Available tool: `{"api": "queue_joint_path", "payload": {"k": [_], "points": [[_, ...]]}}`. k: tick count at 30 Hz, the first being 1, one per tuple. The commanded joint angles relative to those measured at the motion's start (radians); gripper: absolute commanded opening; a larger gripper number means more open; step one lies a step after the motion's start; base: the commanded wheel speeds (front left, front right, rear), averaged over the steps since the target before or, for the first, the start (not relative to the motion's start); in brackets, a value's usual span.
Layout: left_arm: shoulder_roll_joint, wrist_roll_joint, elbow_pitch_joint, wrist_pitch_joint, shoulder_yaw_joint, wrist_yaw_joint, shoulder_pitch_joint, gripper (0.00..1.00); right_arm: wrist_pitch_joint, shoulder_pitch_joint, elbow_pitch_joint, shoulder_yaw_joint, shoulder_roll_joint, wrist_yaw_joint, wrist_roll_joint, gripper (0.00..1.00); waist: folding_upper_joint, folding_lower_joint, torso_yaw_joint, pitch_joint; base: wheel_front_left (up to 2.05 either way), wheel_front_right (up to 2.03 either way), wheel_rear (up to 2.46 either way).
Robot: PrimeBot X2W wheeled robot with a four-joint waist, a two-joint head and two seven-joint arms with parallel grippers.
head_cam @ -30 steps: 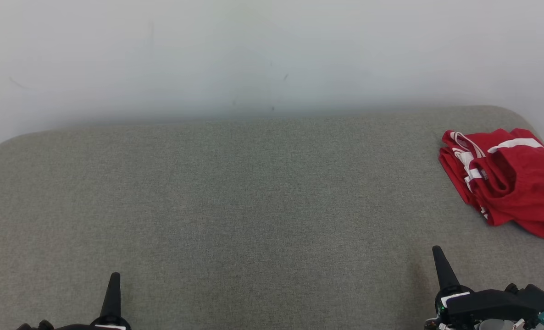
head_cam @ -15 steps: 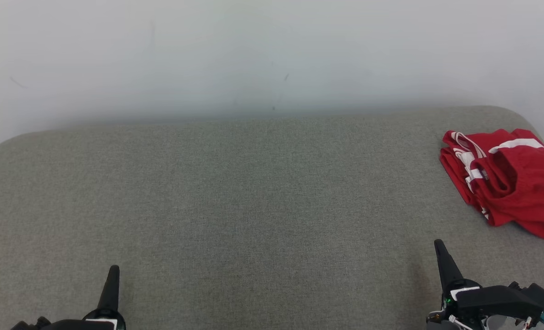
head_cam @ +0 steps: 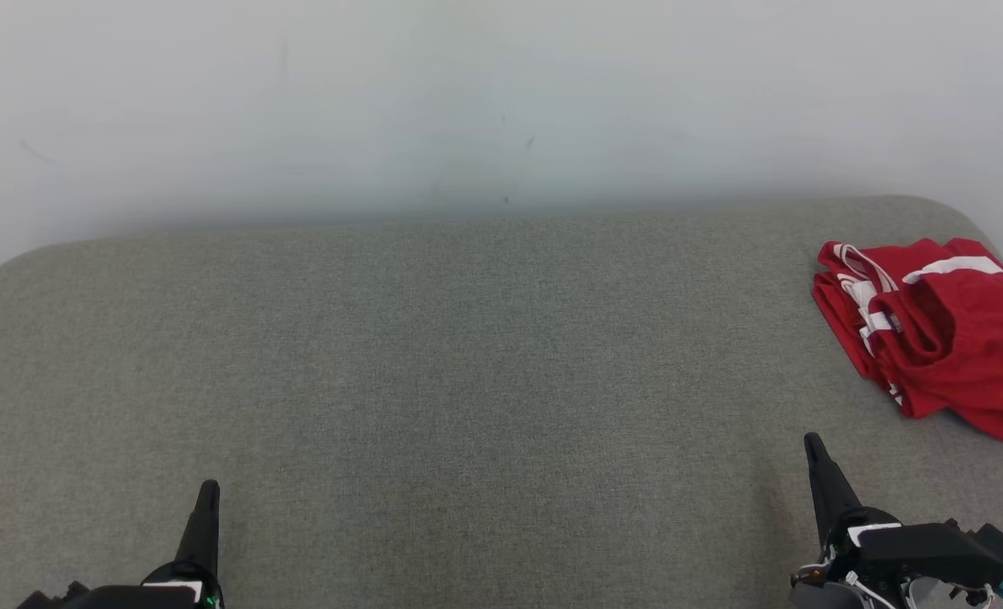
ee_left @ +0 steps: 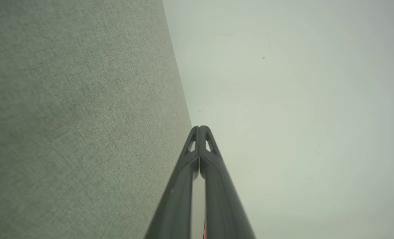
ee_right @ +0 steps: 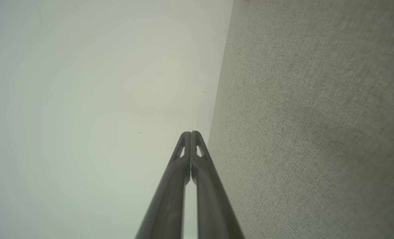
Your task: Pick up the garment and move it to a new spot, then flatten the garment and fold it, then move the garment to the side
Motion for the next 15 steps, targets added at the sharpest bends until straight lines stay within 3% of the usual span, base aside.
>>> {"api": "queue_joint_path", "payload": {"k": [1, 15], "points": [[0.003, -0.021, -0.009, 0.007, 0.005, -0.006, -0.019, 0.00, 0.008, -0.010, -0.010, -0.003, 0.000, -0.002, 0.027, 0.00, -0.0001, 0.0000, 0.000, 0.000, 0.00, 0.00, 0.00], [0.003, -0.121, -0.017, 0.032, 0.012, -0.008, -0.027, 0.00, 0.033, -0.013, -0.026, -0.011, 0.000, -0.002, 0.133, 0.00, -0.0001, 0.0000, 0.002, 0.000, 0.00, 0.00, 0.00]]}}
